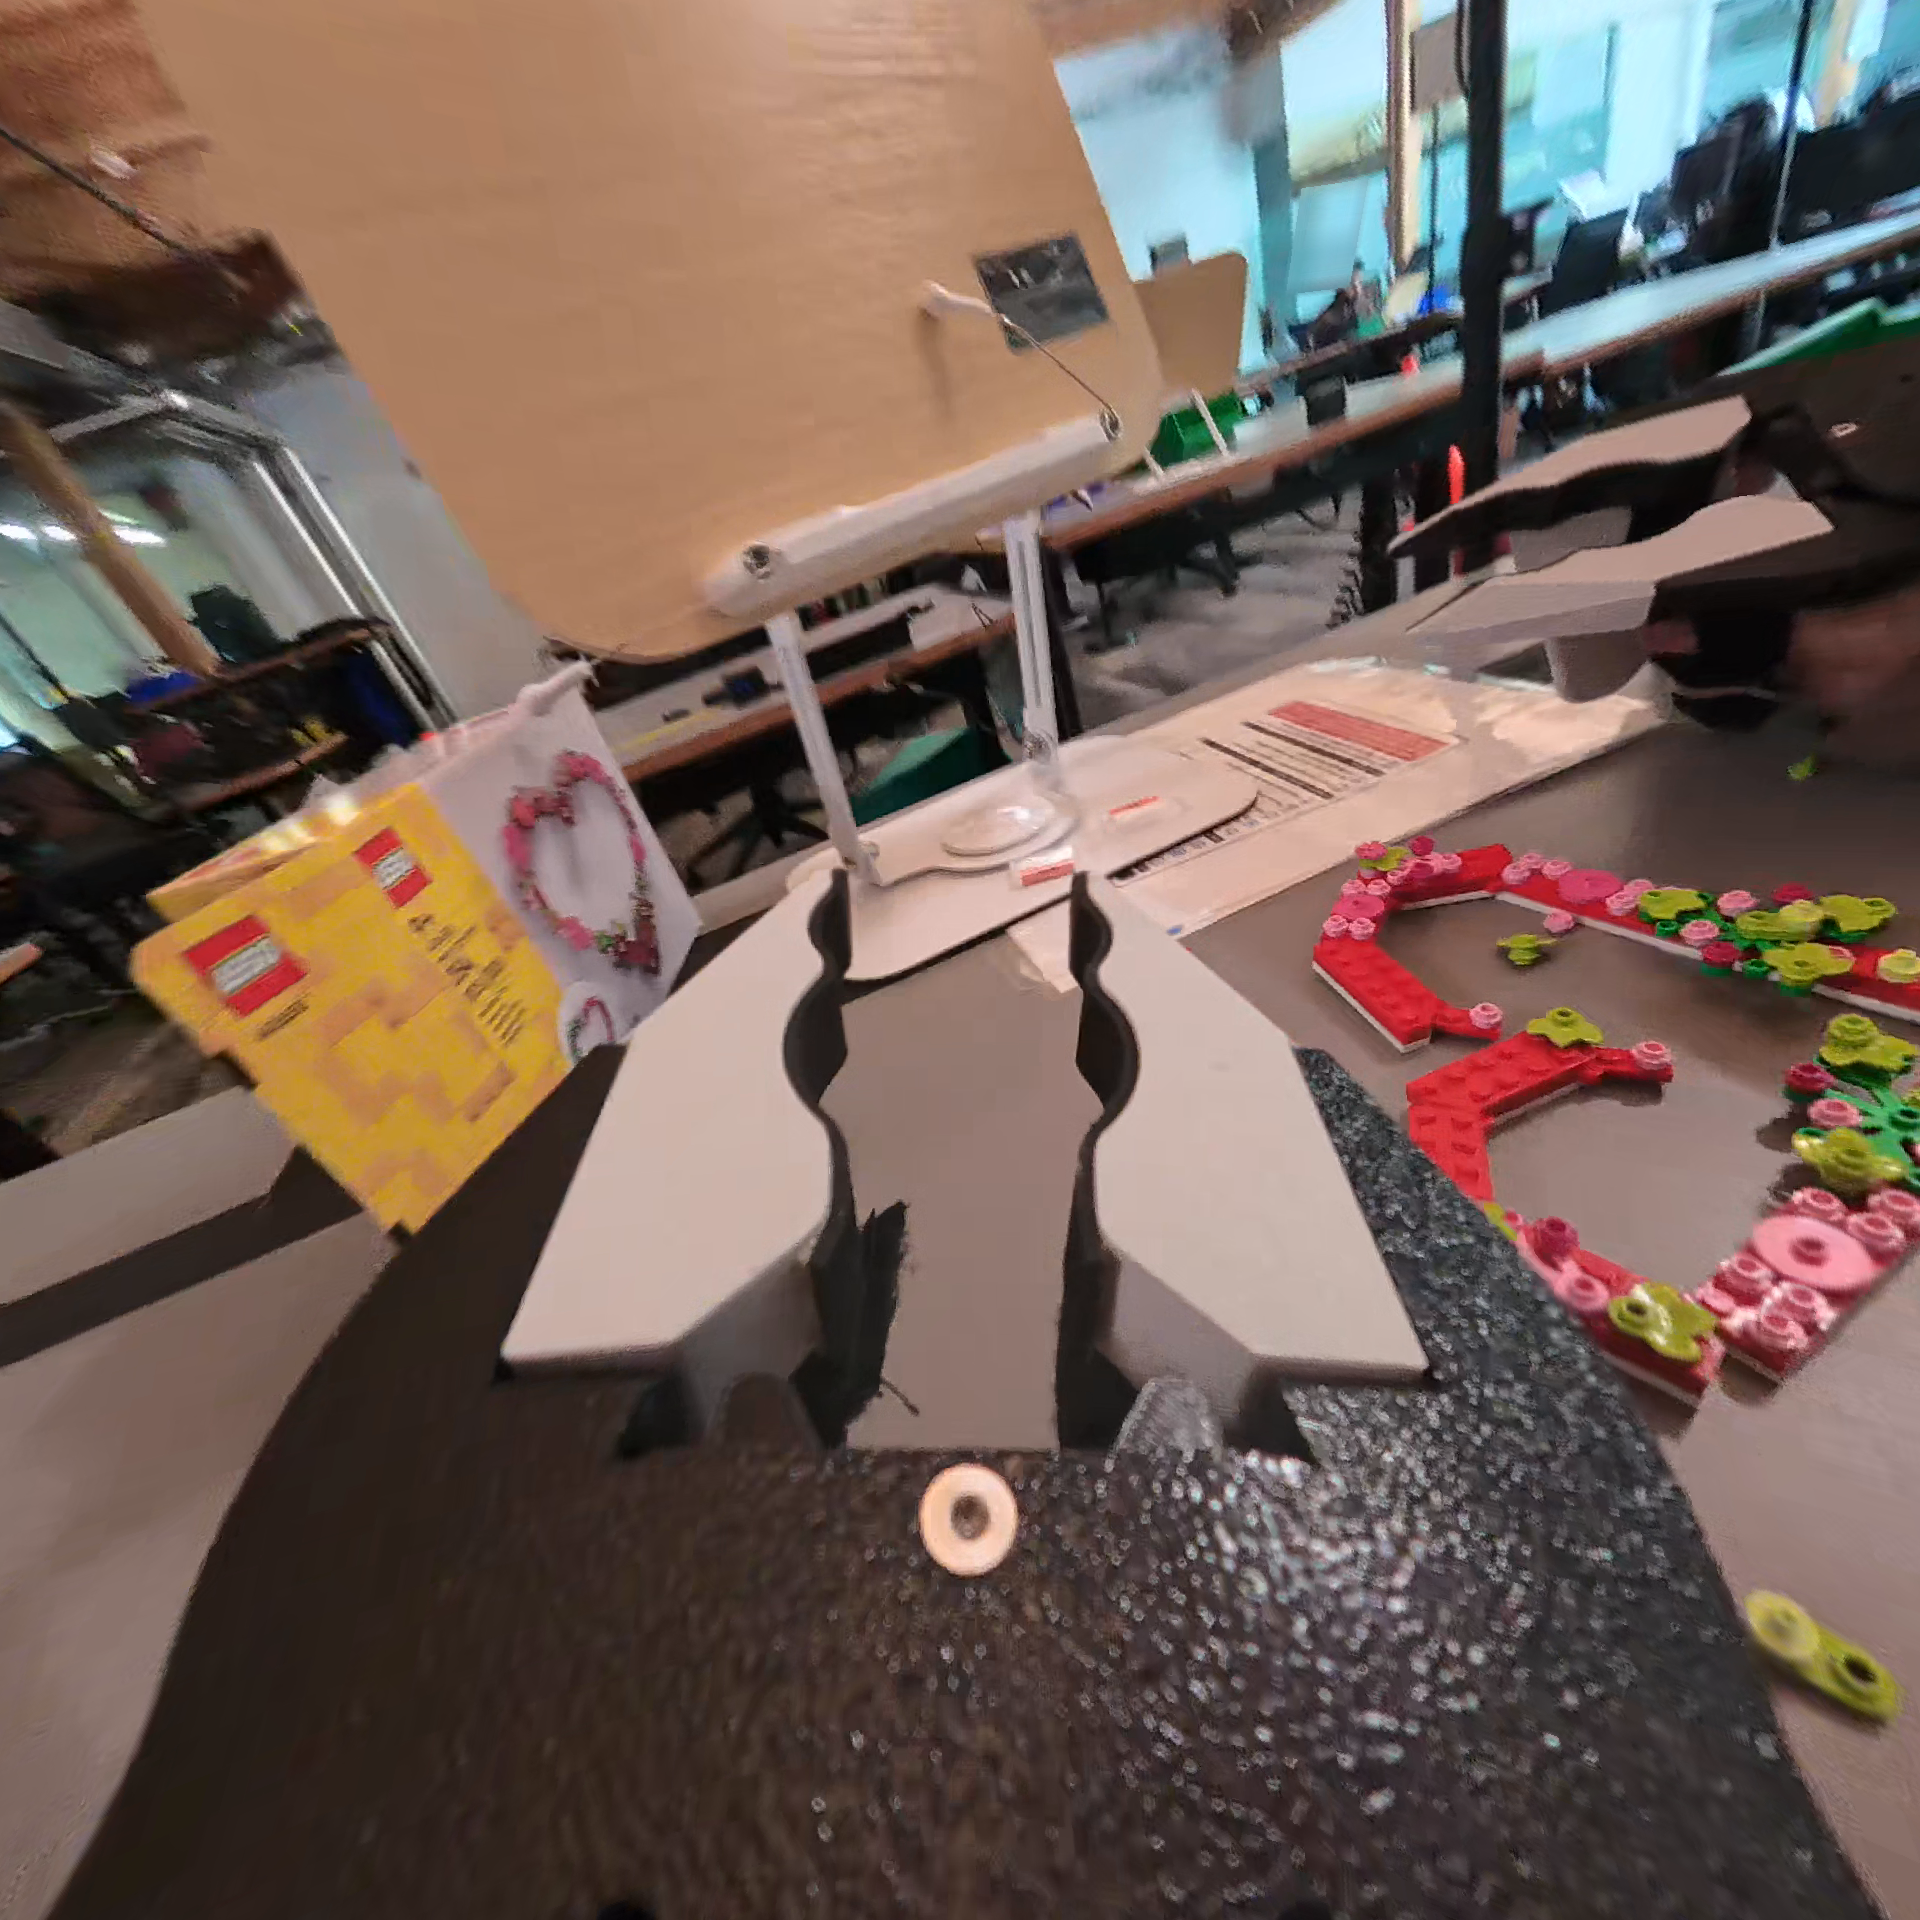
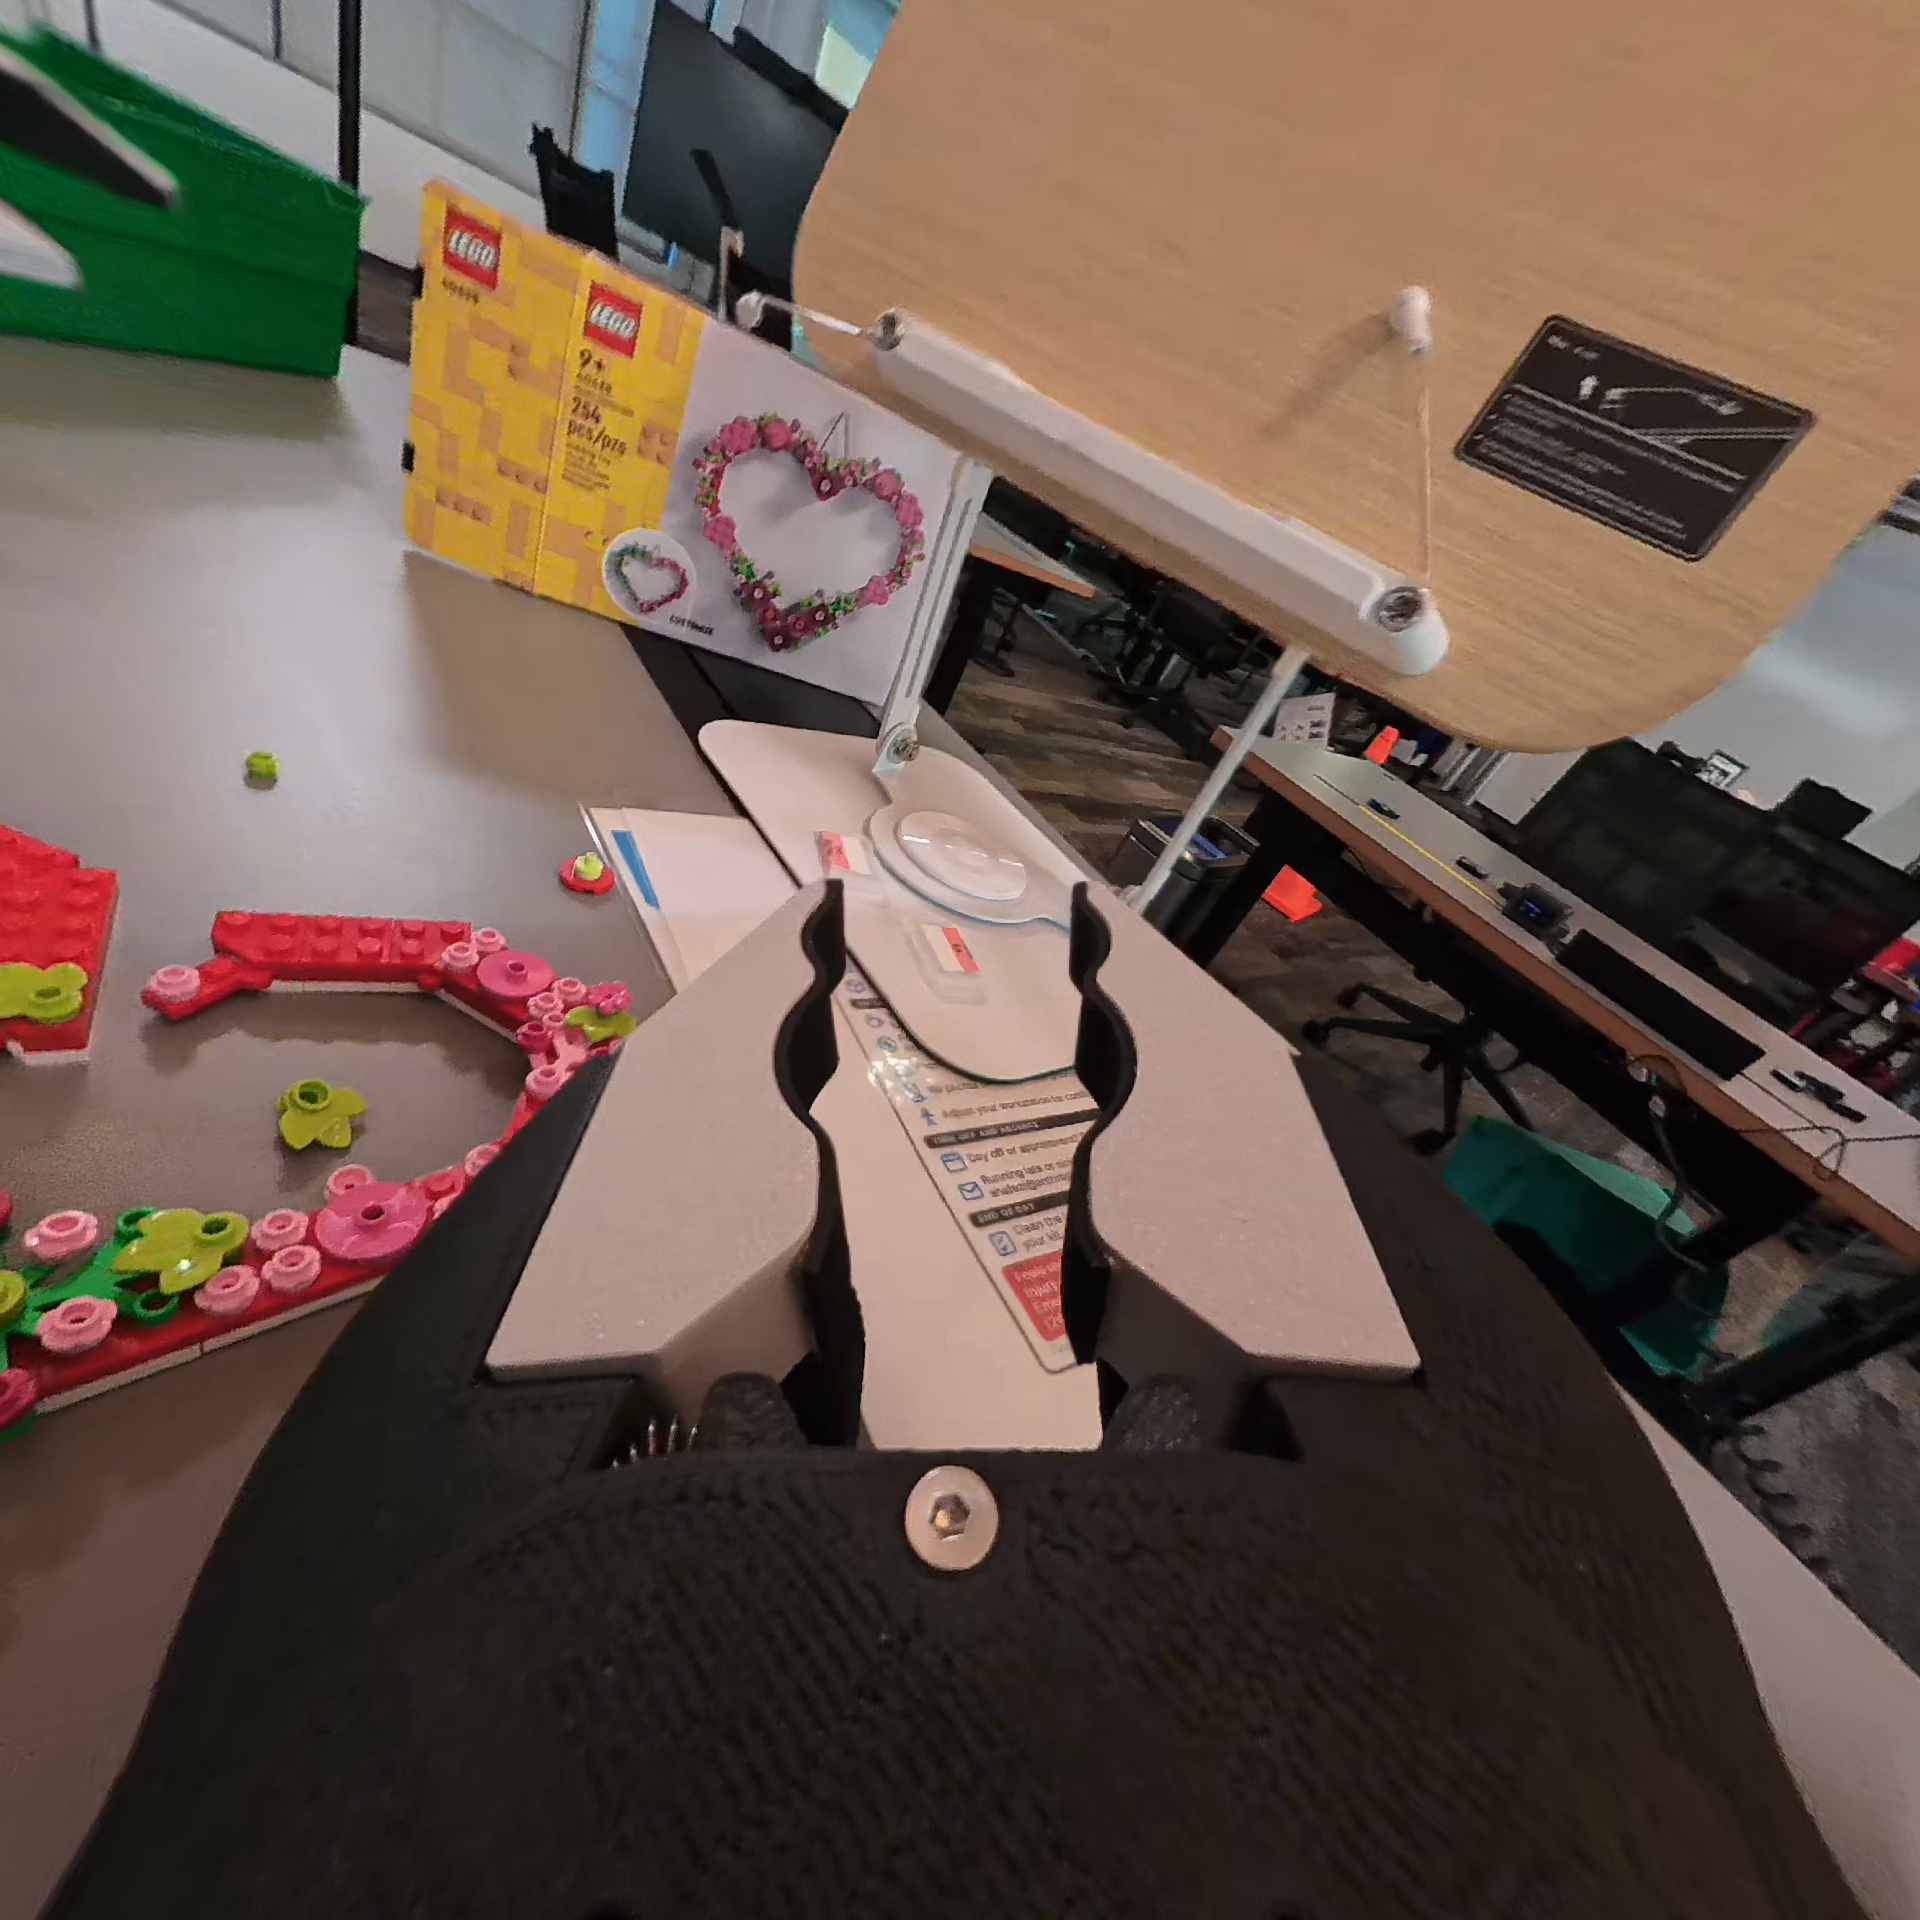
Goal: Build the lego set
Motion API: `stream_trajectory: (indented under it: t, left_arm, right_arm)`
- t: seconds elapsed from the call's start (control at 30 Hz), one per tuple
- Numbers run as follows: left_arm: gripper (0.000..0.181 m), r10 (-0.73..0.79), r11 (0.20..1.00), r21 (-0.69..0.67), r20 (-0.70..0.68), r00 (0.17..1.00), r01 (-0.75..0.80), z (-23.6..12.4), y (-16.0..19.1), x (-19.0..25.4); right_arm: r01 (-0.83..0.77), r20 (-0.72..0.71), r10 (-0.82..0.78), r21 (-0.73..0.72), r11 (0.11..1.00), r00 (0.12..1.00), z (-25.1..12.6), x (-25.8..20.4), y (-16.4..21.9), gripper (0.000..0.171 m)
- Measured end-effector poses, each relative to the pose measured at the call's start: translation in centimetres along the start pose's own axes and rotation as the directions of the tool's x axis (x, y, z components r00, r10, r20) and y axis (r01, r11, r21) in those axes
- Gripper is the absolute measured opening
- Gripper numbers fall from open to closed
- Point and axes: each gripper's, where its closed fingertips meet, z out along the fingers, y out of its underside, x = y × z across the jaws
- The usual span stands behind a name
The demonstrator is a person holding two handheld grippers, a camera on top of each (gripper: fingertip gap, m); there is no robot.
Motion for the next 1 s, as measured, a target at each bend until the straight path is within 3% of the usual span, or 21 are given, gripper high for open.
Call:
stream_trajectory:
  t: [0.13, 0.27, 0.43, 0.57, 1.0]
  left_arm:
    - [0.033, 0.019, 0.993, 0.114, 0.080, 0.997, -0.028, -2.7, -0.3, -0.8]
    - [0.033, -0.074, 0.981, 0.185, 0.088, 0.993, 0.057, -3.2, -1.0, -1.5]
    - [0.033, -0.076, 0.977, 0.204, 0.070, 0.995, 0.060, -3.2, -1.0, -1.2]
    - [0.033, -0.078, 0.974, 0.218, 0.074, 0.994, 0.060, -3.4, -1.2, -1.3]
    - [0.034, -0.127, 0.970, 0.218, 0.052, 0.991, 0.113, -3.4, -1.0, -1.6]
  right_arm:
    - [-0.139, -0.069, 0.142, 0.053, 0.989, 0.987, -2.0, 1.7, -2.5, 0.049]
    - [-0.247, -0.114, 0.258, 0.107, 0.963, 0.959, -6.8, 0.6, -4.9, 0.047]
    - [-0.124, -0.187, 0.141, 0.098, 0.987, 0.972, -13.4, -2.2, -5.5, 0.042]
    - [-0.069, -0.180, 0.078, 0.054, 0.996, 0.981, -16.1, -4.6, -5.0, 0.042]
    - [0.009, -0.092, -0.015, -0.063, 0.998, 0.996, -15.7, -7.3, -2.8, 0.038]
